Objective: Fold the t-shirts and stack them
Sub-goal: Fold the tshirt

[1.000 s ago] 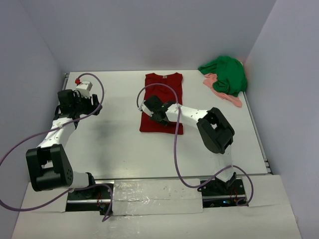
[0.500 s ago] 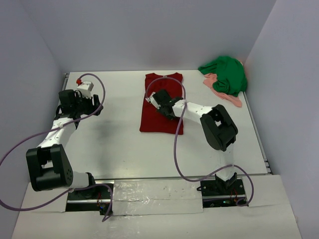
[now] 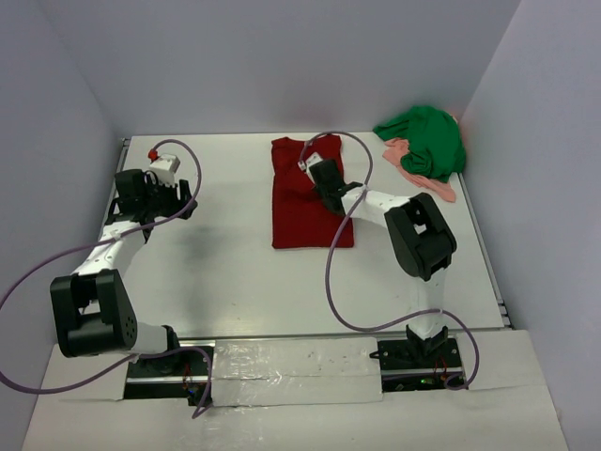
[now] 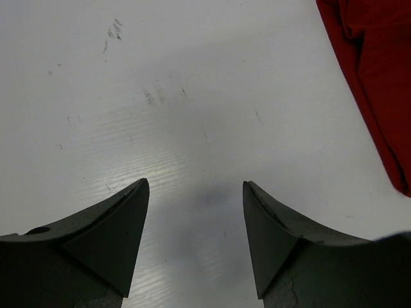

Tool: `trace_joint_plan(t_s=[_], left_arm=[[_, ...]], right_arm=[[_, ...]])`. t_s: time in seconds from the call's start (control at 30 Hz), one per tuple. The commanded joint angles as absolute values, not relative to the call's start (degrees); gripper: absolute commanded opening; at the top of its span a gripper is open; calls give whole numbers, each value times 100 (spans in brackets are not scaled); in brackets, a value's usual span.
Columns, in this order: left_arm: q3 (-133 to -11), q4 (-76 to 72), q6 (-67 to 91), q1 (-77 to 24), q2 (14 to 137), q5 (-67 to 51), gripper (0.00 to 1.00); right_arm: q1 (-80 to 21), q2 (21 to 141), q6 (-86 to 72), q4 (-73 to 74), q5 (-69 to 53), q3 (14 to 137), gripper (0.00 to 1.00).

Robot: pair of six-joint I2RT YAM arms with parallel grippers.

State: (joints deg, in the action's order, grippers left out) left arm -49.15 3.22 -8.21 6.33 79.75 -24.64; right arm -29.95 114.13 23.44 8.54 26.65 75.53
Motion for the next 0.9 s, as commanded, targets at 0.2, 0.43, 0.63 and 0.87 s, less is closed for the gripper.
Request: trace_joint_plan(t_s=[0.2, 0.43, 0.63, 0.87], left_arm=[[-4896, 272, -923, 554, 8016, -2487, 69], [-4904, 281, -923, 510, 8033, -2461, 69], [-4913, 255, -905, 501, 8007, -2426, 69], [-4878, 185, -888, 466, 8016, -2373, 69]], right_arm=[[-2663, 11171, 2672, -1564, 3955, 7102, 56], [-2654, 10786, 2558, -1758, 3587, 6733, 57], [-2707, 10005, 2311, -416, 1989, 6662, 54], [-3523, 8860, 3357, -62, 1248, 5592, 54]])
